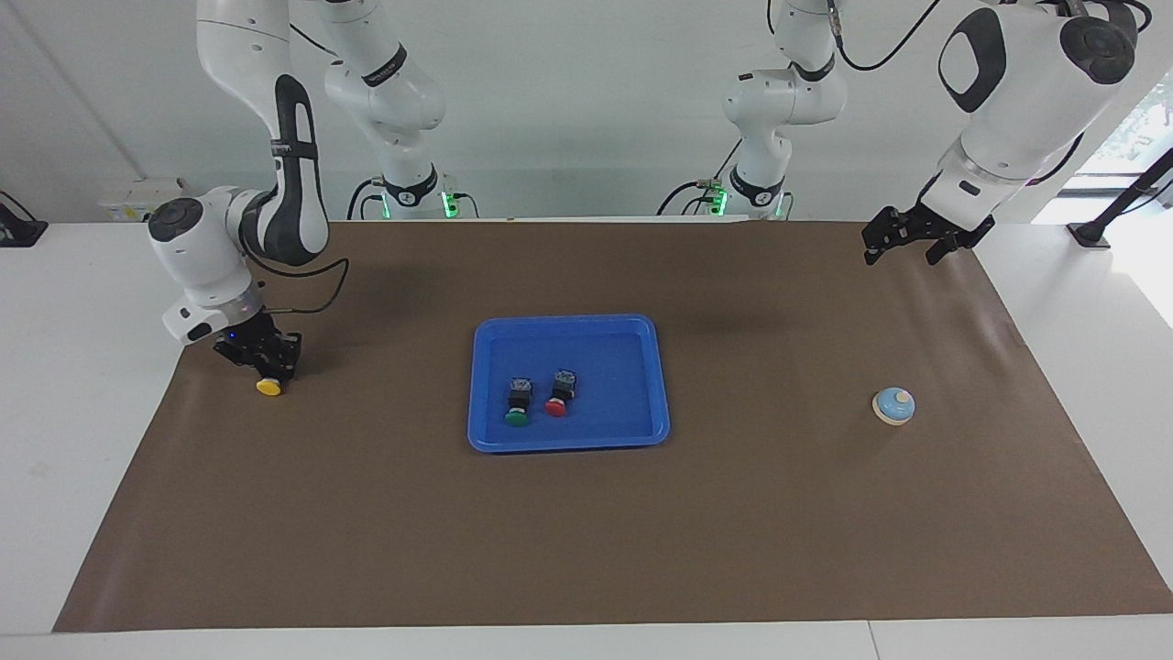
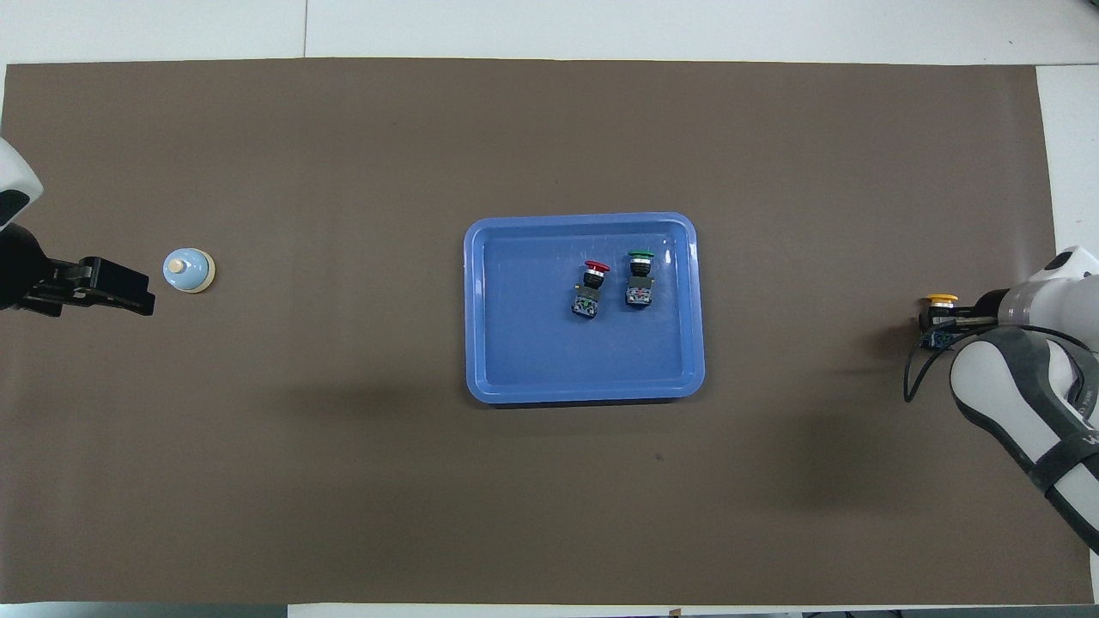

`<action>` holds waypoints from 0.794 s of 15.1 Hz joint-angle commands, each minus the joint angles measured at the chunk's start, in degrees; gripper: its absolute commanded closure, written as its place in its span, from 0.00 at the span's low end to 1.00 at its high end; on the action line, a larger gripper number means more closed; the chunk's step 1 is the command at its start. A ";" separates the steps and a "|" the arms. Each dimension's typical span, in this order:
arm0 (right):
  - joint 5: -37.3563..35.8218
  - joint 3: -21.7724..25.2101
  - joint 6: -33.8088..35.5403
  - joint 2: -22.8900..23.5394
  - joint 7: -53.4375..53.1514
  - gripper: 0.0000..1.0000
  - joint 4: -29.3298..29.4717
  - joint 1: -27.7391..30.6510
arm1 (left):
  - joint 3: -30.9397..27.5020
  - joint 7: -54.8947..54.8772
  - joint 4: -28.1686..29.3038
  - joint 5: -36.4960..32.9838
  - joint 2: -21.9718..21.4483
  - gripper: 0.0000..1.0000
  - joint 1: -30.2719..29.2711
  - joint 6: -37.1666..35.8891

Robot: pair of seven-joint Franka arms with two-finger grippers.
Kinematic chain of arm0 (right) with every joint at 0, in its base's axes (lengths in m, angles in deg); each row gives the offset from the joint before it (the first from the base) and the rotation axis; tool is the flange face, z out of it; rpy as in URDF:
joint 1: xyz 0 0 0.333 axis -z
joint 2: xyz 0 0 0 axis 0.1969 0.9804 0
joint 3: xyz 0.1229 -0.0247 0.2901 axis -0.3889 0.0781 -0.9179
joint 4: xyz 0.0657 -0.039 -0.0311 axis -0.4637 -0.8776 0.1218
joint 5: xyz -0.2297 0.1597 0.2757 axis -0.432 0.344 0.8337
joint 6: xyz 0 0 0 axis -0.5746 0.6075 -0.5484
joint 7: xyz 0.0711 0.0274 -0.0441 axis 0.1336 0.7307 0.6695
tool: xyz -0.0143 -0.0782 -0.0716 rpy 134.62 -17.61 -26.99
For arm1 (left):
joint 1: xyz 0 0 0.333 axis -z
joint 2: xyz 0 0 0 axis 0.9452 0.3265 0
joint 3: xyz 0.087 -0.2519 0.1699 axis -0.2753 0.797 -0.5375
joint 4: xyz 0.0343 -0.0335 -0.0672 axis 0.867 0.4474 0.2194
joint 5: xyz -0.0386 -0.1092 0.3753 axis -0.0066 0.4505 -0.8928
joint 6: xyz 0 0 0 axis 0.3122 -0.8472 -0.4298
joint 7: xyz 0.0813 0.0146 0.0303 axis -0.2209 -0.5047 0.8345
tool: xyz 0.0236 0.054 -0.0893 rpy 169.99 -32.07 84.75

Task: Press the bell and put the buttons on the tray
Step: 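Reach the right gripper to the yellow button and grasp it, then place the yellow button in the tray beside the red one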

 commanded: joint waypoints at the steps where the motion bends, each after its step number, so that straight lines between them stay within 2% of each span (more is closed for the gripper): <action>1: 1.50 -0.72 4.29 -0.21 1.93 1.00 2.71 0.01 | -0.12 0.42 0.30 -0.12 -0.79 0.00 0.00 0.45; 4: 1.50 -0.72 12.89 0.05 -0.52 1.00 10.08 -4.46 | -0.12 0.42 0.30 -0.12 -0.79 0.00 -0.08 0.45; 6: 1.50 -0.72 19.48 1.19 -6.22 1.00 16.67 -9.29 | -0.12 0.42 0.30 -0.12 -0.79 0.00 0.00 0.45; 9: 0.54 -0.63 27.58 3.39 -22.88 1.00 25.46 -20.52 | -0.12 0.42 0.30 -0.12 -0.79 0.00 0.00 0.45; 12: -0.17 -0.54 27.25 4.70 -40.03 1.00 27.42 -32.92 | -0.12 0.42 0.30 -0.12 -0.79 0.00 0.00 0.45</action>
